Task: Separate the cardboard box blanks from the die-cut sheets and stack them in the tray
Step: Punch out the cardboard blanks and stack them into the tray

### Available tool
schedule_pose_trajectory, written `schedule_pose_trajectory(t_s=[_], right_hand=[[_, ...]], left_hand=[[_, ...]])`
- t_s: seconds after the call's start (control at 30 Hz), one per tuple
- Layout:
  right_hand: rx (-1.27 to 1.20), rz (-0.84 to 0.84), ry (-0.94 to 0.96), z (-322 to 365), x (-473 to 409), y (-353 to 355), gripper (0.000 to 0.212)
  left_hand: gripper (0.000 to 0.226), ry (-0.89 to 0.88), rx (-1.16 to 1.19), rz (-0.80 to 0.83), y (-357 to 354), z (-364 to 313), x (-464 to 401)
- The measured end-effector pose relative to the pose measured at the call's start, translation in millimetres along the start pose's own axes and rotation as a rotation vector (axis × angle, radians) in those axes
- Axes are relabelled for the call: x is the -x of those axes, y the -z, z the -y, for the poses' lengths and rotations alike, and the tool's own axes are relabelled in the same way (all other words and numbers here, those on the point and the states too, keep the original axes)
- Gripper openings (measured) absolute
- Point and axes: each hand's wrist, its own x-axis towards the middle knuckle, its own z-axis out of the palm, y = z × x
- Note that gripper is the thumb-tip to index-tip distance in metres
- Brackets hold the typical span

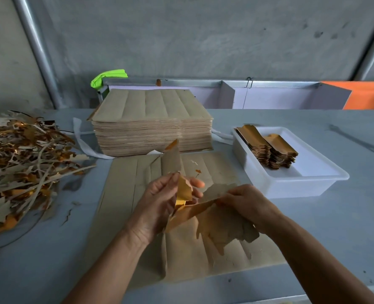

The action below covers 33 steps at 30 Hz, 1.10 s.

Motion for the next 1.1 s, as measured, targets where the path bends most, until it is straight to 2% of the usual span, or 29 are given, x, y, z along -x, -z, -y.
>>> schedule_pose_trajectory(t_s=[0.13,0.2,0.3,0.37,0.53,0.6,0.73,0.87,0.97,1.1], right_hand=[[-0.129,-0.048,-0.166,3.0,3.5,-6.1,0.044],[-0.378,-0.063,-0.224,1.2,7.1,-5.2,0.050],[-0.687,-0.089,-0.258,-8.2,12.8,-6.8,0.052],[-0.789,-0.069,-0.247,-15.6,16.3,-10.3,0.051],[-1.044,-0.080,-0.266,-28.1,21.8,-14.7,0.028],[-1.018,-0.082,-0.279,-29.2,21.6,-17.7,0.023],[-0.764,-0.150,-0.379,-27.7,20.8,-20.2,0.011],[-0.565,-0.064,-0.382,-26.7,20.4,-15.2,0.013],[-0.382,-0.066,-0.282,-25.6,21.7,-15.7,0.005],[-0.287,-0.320,-0.016,-28.5,20.5,-2.5,0.028]], left_hand=[[0.029,-0.022,-0.055,0.013,-15.3,8.8,9.2],[0.031,-0.039,-0.152,0.025,-25.4,17.8,15.2],[0.038,-0.139,-0.419,-0.047,-41.7,41.8,19.5],[0.035,-0.244,-0.479,-0.091,-51.0,56.6,17.5],[0.033,-0.364,-0.475,-0.267,-64.5,75.1,11.4],[0.032,-0.381,-0.479,-0.330,-66.9,80.9,10.5],[0.032,-0.379,-0.545,-0.299,-69.5,90.6,11.0],[0.024,-0.382,-0.611,-0.299,-68.7,94.6,12.9],[0.023,-0.361,-0.652,-0.314,-64.9,95.1,13.4],[0.020,-0.287,-0.817,-0.395,-33.3,99.3,19.6]])
